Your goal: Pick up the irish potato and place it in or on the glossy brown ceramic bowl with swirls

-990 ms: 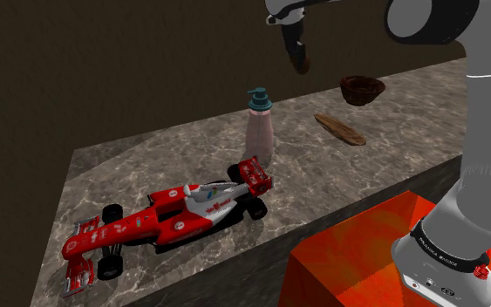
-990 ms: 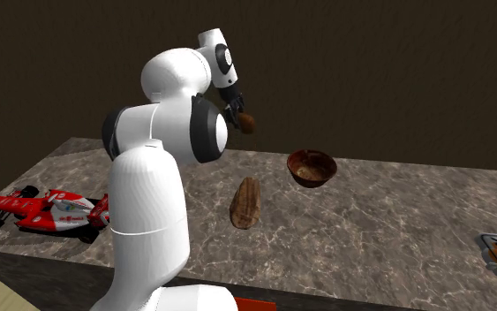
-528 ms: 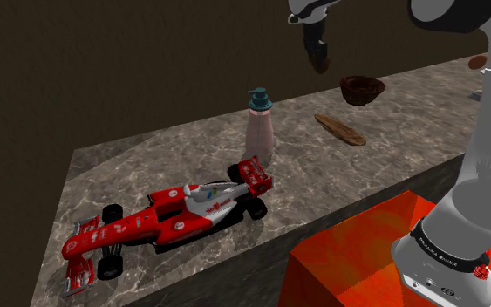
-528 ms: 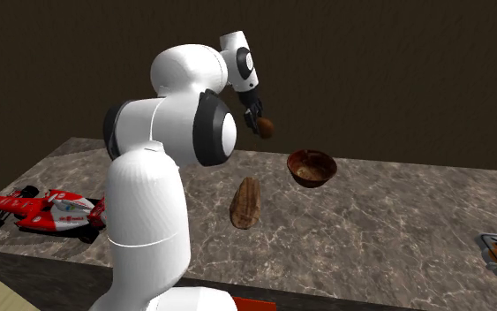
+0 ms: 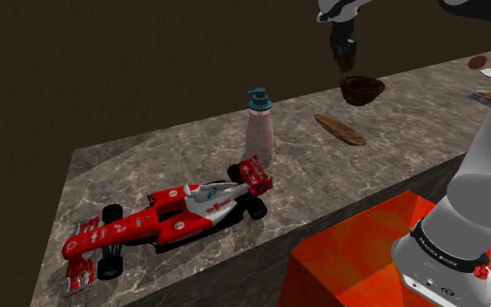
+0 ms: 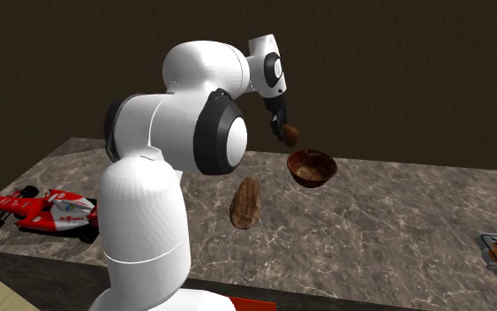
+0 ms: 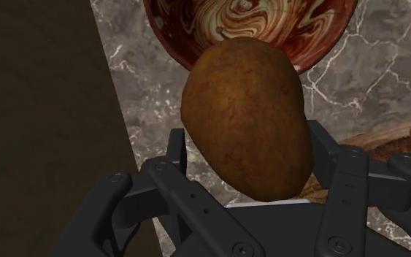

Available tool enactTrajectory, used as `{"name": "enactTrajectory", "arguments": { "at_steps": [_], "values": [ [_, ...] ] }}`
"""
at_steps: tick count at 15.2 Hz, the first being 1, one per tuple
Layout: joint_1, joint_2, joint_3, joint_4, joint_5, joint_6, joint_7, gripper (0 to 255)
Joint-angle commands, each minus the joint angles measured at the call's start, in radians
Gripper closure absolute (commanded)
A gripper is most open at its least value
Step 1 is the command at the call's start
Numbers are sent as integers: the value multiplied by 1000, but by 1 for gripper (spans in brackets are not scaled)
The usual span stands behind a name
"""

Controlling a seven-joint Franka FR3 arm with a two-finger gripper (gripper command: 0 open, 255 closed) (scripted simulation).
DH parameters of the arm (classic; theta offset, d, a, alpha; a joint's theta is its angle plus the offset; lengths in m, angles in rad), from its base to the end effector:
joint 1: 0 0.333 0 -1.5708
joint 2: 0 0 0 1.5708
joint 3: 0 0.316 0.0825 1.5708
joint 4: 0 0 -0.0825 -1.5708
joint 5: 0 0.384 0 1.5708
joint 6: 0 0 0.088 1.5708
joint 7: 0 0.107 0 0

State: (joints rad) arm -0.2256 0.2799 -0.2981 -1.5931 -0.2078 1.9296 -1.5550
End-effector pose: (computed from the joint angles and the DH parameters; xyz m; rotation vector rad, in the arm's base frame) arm 0.5658 -0.3207 0.4863 2.4869 1.5451 -0.3029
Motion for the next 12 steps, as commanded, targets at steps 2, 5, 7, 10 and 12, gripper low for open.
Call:
{"name": "enactTrajectory", "arguments": {
  "at_steps": [2, 5, 7, 10, 12],
  "values": [
    [-40, -12, -21, -27, 5, 31, -59, 255],
    [-82, -21, -43, -46, 12, 57, -121, 255],
    [-116, -22, -60, -53, 21, 75, -172, 255],
    [-116, -15, -59, -84, 21, 112, -164, 255],
    [-117, -9, -59, -104, 20, 137, -160, 255]
  ]
}}
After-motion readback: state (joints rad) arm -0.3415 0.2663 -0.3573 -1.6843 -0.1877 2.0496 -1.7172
